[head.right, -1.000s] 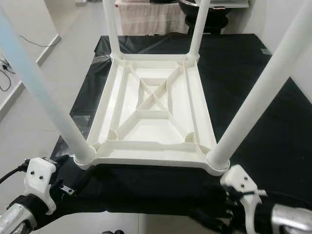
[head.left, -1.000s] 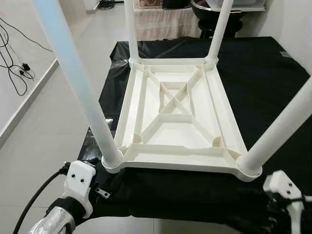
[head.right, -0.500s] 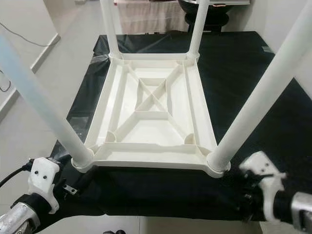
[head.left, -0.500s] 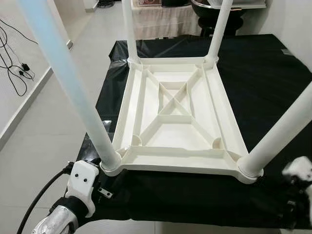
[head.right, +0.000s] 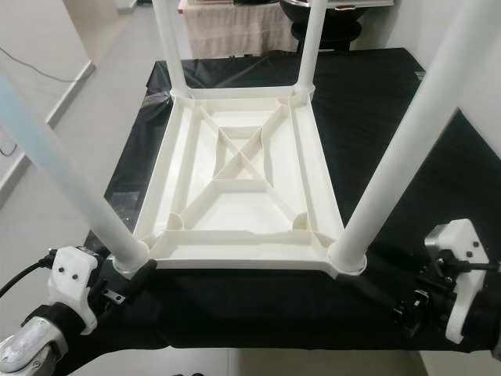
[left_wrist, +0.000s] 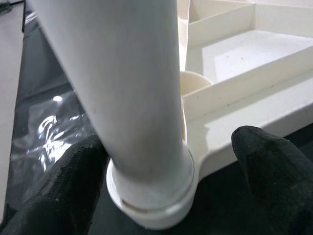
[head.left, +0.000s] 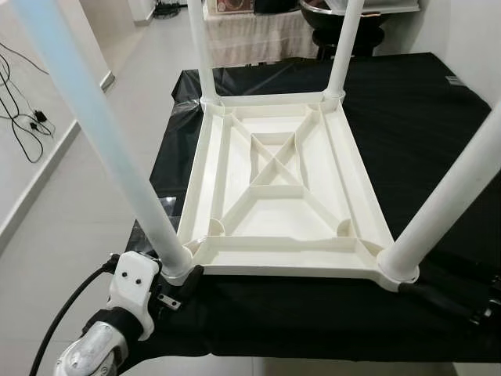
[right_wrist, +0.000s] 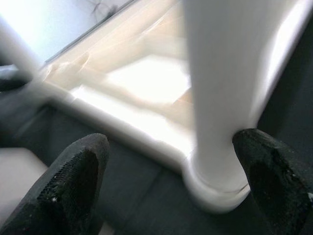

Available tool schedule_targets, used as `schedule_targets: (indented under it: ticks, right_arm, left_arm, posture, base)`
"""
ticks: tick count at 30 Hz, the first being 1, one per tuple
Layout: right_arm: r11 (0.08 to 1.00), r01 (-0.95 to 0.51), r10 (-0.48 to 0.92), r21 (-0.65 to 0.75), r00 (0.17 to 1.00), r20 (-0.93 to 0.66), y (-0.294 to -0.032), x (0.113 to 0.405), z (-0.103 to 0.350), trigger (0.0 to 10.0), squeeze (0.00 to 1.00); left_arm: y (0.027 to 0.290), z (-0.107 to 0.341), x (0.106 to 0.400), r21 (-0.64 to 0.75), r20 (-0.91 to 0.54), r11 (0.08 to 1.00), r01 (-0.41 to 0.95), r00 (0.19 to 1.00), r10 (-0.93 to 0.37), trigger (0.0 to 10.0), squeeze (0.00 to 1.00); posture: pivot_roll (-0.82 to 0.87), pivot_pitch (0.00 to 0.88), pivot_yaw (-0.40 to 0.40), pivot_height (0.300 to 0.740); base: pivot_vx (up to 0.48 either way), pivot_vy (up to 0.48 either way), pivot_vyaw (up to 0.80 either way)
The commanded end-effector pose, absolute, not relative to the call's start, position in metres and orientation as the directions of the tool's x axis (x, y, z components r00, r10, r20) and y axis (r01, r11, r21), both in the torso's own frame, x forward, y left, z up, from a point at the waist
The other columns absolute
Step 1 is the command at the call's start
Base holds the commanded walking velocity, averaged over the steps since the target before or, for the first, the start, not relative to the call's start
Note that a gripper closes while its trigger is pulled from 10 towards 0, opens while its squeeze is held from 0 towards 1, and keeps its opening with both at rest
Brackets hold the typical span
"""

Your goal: Building children table

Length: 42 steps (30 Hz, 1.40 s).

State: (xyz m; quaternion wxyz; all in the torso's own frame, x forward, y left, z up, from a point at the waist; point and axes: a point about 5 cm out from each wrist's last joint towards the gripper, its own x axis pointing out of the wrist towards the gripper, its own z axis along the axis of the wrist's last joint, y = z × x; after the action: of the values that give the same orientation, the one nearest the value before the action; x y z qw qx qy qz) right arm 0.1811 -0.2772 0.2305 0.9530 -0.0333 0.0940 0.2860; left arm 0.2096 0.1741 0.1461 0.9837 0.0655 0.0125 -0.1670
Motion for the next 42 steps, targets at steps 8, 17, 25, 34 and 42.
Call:
schedule_targets:
  ticks: [8, 17, 25, 34, 42]
  right_arm:
    - [0.879, -0.477, 0.471, -0.021, 0.874, -0.115, -0.277, 0.195, 0.237, 10.0, 0.0]
    - [0.892, -0.449, 0.451, -0.052, 0.892, 0.026, -0.278, 0.201, 0.261, 10.0, 0.0]
    - [0.907, -0.417, 0.421, -0.058, 0.894, 0.156, -0.285, 0.204, 0.289, 10.0, 0.0]
    - [0.913, -0.396, 0.407, -0.099, 0.895, 0.181, -0.282, 0.21, 0.304, 10.0, 0.0]
    - [0.935, -0.341, 0.354, -0.099, 0.914, 0.197, -0.279, 0.223, 0.319, 10.0, 0.0]
  left_arm:
    - [0.173, 0.144, 0.21, 0.121, -0.048, 0.929, 0.35, 0.937, -0.346, 10.0, 0.0]
    - [0.172, 0.144, 0.21, 0.119, -0.047, 0.927, 0.355, 0.935, -0.352, 10.0, 0.0]
    - [0.17, 0.143, 0.211, 0.116, -0.048, 0.924, 0.363, 0.932, -0.36, 10.0, 0.0]
    - [0.167, 0.141, 0.212, 0.115, -0.049, 0.918, 0.379, 0.926, -0.375, 10.0, 0.0]
    - [0.165, 0.141, 0.212, 0.116, -0.044, 0.916, 0.385, 0.923, -0.383, 10.0, 0.0]
  posture:
    - [-0.09, 0.181, 0.058, 0.74]
    - [-0.09, 0.185, 0.062, 0.74]
    - [-0.09, 0.184, 0.058, 0.74]
    - [-0.09, 0.182, 0.055, 0.74]
    - [-0.09, 0.174, 0.044, 0.74]
  base:
    - [0.0, 0.0, 0.0]
    - [0.0, 0.0, 0.0]
    - [0.0, 0.0, 0.0]
    - [0.0, 0.0, 0.0]
    - [0.0, 0.0, 0.0]
